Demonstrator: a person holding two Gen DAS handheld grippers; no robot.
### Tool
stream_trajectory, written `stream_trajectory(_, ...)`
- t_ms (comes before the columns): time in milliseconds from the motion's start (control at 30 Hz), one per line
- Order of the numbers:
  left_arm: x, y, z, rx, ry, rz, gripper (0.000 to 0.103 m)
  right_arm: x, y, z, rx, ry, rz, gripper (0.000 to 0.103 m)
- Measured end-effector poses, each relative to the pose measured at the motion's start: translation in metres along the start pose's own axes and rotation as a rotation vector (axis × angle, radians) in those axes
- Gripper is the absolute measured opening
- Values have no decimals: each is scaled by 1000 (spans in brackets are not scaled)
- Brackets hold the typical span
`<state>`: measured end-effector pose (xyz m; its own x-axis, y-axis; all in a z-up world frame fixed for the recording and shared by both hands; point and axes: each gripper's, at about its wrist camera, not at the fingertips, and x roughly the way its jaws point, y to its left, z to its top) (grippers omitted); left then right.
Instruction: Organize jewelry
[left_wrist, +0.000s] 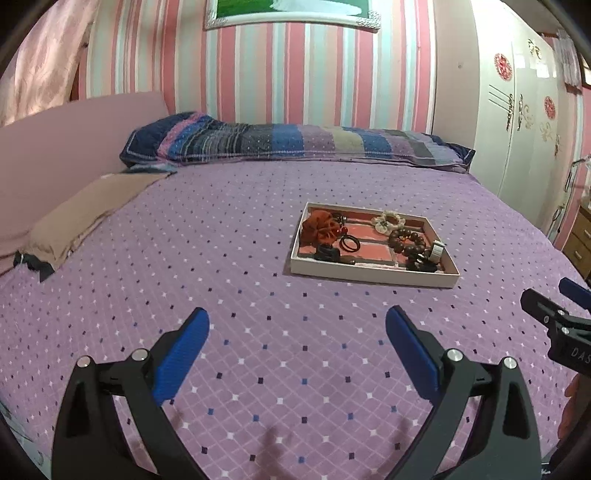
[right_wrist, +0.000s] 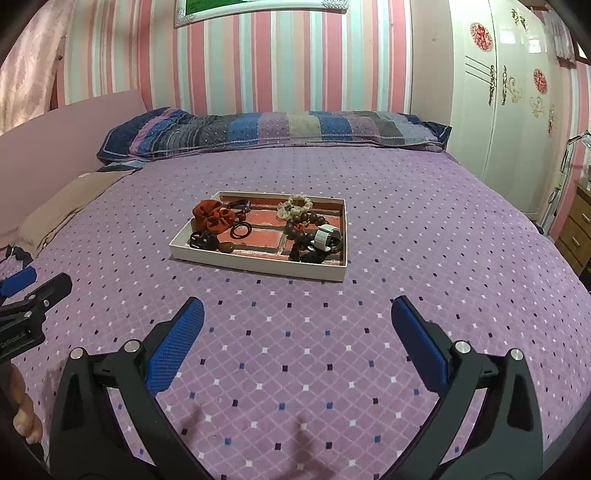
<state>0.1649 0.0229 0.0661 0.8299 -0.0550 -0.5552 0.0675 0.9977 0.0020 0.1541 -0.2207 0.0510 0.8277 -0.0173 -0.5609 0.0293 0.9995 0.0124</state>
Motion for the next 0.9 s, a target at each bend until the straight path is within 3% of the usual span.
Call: stream_trajectory(900,-2,-16,1,59,-19,6,94,-11,2,1,-1,-45,-34,99)
